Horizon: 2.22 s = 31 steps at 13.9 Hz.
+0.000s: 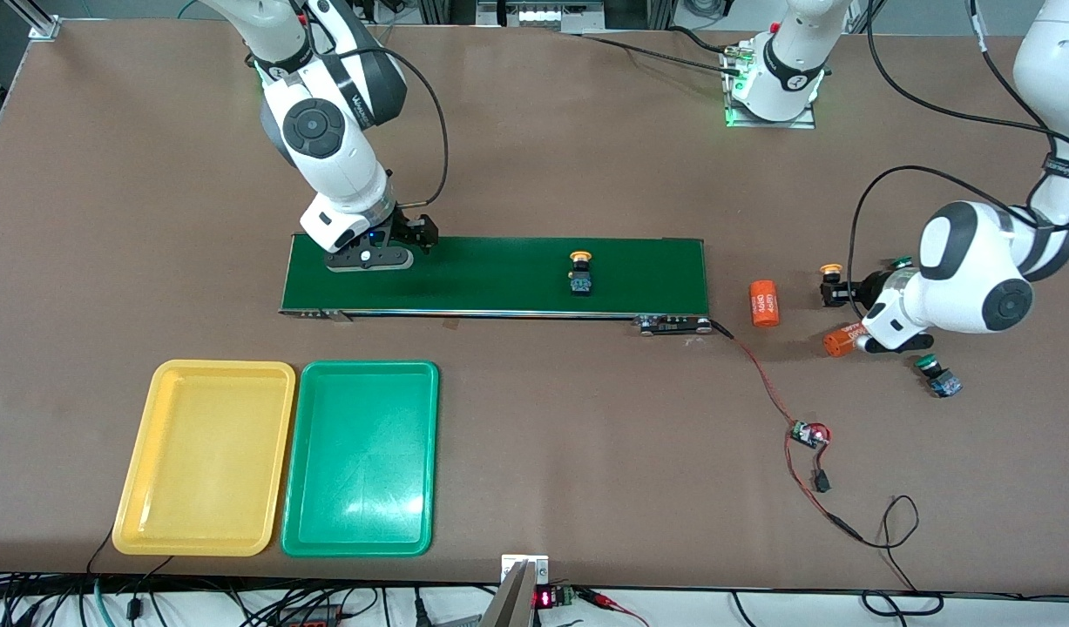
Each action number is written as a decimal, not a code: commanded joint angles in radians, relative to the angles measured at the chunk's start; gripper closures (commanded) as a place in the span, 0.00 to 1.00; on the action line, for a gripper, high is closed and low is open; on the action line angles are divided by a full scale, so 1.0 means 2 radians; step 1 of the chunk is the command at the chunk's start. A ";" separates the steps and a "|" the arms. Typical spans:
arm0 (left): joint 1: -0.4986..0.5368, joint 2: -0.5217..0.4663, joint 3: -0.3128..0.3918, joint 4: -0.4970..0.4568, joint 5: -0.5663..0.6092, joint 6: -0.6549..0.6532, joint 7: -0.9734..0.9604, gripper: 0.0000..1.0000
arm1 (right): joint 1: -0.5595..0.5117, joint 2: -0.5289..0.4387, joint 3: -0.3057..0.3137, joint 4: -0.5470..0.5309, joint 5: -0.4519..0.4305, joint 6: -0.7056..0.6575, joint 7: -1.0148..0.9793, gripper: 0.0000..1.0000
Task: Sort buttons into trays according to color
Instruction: 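Grasp another orange-cap button with the left gripper while the right gripper reaches the belt, then place the second button on the green belt with the left gripper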
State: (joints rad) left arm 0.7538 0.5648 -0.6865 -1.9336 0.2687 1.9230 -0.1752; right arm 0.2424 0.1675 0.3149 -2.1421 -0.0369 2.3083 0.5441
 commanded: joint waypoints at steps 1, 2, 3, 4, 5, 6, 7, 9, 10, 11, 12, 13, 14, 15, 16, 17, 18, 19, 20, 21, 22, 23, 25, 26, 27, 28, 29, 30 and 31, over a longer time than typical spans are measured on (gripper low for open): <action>-0.025 -0.012 -0.025 0.067 0.011 -0.080 -0.002 0.84 | 0.005 0.008 -0.001 0.010 -0.008 0.001 0.017 0.00; -0.036 -0.012 -0.033 0.082 0.011 -0.095 -0.004 0.85 | 0.007 0.011 -0.001 0.013 -0.008 0.001 0.022 0.00; -0.041 -0.012 -0.044 0.087 0.008 -0.098 -0.007 0.87 | 0.008 0.015 -0.001 0.016 -0.008 0.001 0.027 0.00; -0.045 -0.011 -0.059 0.087 0.005 -0.098 -0.023 0.88 | 0.009 0.017 -0.001 0.016 -0.008 0.001 0.028 0.00; -0.052 -0.010 -0.077 0.086 0.004 -0.098 -0.049 0.88 | 0.011 0.017 -0.001 0.016 -0.008 0.001 0.029 0.00; -0.062 -0.007 -0.096 0.082 0.003 -0.099 -0.075 0.88 | 0.011 0.018 -0.001 0.017 -0.008 0.001 0.028 0.00; -0.084 -0.006 -0.105 0.081 0.003 -0.099 -0.105 0.89 | 0.010 0.020 -0.001 0.017 -0.008 0.001 0.028 0.00; -0.134 -0.002 -0.105 0.088 0.003 -0.093 -0.142 0.89 | 0.010 0.020 -0.001 0.017 -0.008 0.001 0.029 0.00; -0.145 0.005 -0.105 0.090 0.003 -0.087 -0.156 0.89 | 0.010 0.020 -0.001 0.017 -0.008 0.002 0.029 0.00; -0.148 0.012 -0.105 0.089 0.002 -0.080 -0.164 0.89 | 0.010 0.020 -0.001 0.017 -0.008 0.002 0.029 0.00; -0.156 0.014 -0.105 0.089 0.003 -0.076 -0.165 0.89 | 0.010 0.020 -0.001 0.017 -0.008 0.002 0.029 0.00; -0.167 0.022 -0.105 0.089 0.003 -0.072 -0.165 0.89 | 0.010 0.021 -0.001 0.017 -0.008 0.002 0.029 0.00; -0.171 0.026 -0.104 0.089 0.003 -0.066 -0.165 0.89 | 0.010 0.021 -0.001 0.017 -0.008 0.002 0.029 0.00; -0.173 0.031 -0.104 0.087 0.003 -0.056 -0.165 0.89 | 0.010 0.020 -0.001 0.017 -0.009 0.002 0.029 0.00; -0.174 0.039 -0.104 0.087 0.003 -0.049 -0.171 0.89 | 0.010 0.021 -0.001 0.017 -0.009 0.002 0.029 0.00; -0.177 0.047 -0.104 0.087 0.003 -0.039 -0.183 0.89 | 0.010 0.021 -0.001 0.017 -0.008 0.002 0.029 0.00; -0.184 0.051 -0.104 0.087 0.003 -0.031 -0.194 0.89 | 0.010 0.021 -0.001 0.017 -0.009 0.002 0.029 0.00; -0.192 0.055 -0.102 0.087 0.004 -0.024 -0.201 0.89 | 0.010 0.021 -0.001 0.016 -0.008 0.002 0.029 0.00; -0.197 0.059 -0.102 0.087 0.006 -0.019 -0.210 0.89 | 0.009 0.021 -0.001 0.016 -0.009 0.002 0.035 0.00; -0.199 0.063 -0.101 0.086 0.006 -0.013 -0.217 0.89 | 0.010 0.024 -0.001 0.017 -0.009 0.002 0.035 0.00; -0.200 0.067 -0.102 0.084 0.007 -0.011 -0.218 0.88 | 0.010 0.024 -0.001 0.016 -0.009 0.002 0.035 0.00; -0.210 0.073 -0.101 0.084 0.009 -0.010 -0.219 0.87 | 0.010 0.024 -0.001 0.016 -0.009 0.002 0.035 0.00; -0.230 0.075 -0.085 0.084 0.009 0.000 -0.226 0.54 | 0.011 0.024 -0.001 0.017 -0.009 0.002 0.035 0.00; -0.235 0.077 -0.079 0.086 0.008 0.000 -0.244 0.01 | 0.011 0.025 -0.001 0.016 -0.013 0.006 0.035 0.00; -0.235 0.077 -0.079 0.086 0.008 0.000 -0.260 0.00 | 0.014 0.032 -0.001 0.016 -0.023 0.012 0.035 0.00; -0.234 0.074 -0.080 0.086 0.008 -0.002 -0.273 0.00 | 0.016 0.036 -0.001 0.016 -0.032 0.019 0.035 0.00; -0.230 0.070 -0.082 0.089 0.008 -0.006 -0.276 0.00 | 0.018 0.037 -0.001 0.016 -0.036 0.025 0.036 0.00; -0.223 0.061 -0.081 0.091 0.006 -0.007 -0.275 0.00 | 0.019 0.039 -0.001 0.016 -0.036 0.026 0.039 0.00; -0.209 0.060 -0.079 0.097 0.005 -0.008 -0.274 0.00 | 0.020 0.040 -0.001 0.016 -0.037 0.029 0.043 0.00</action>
State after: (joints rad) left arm 0.3018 0.7135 -0.8517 -1.7622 0.2682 1.9236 -0.7096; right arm 0.2695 0.2305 0.3147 -2.1254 -0.0863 2.3521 0.5940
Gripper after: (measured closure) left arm 0.233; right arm 0.000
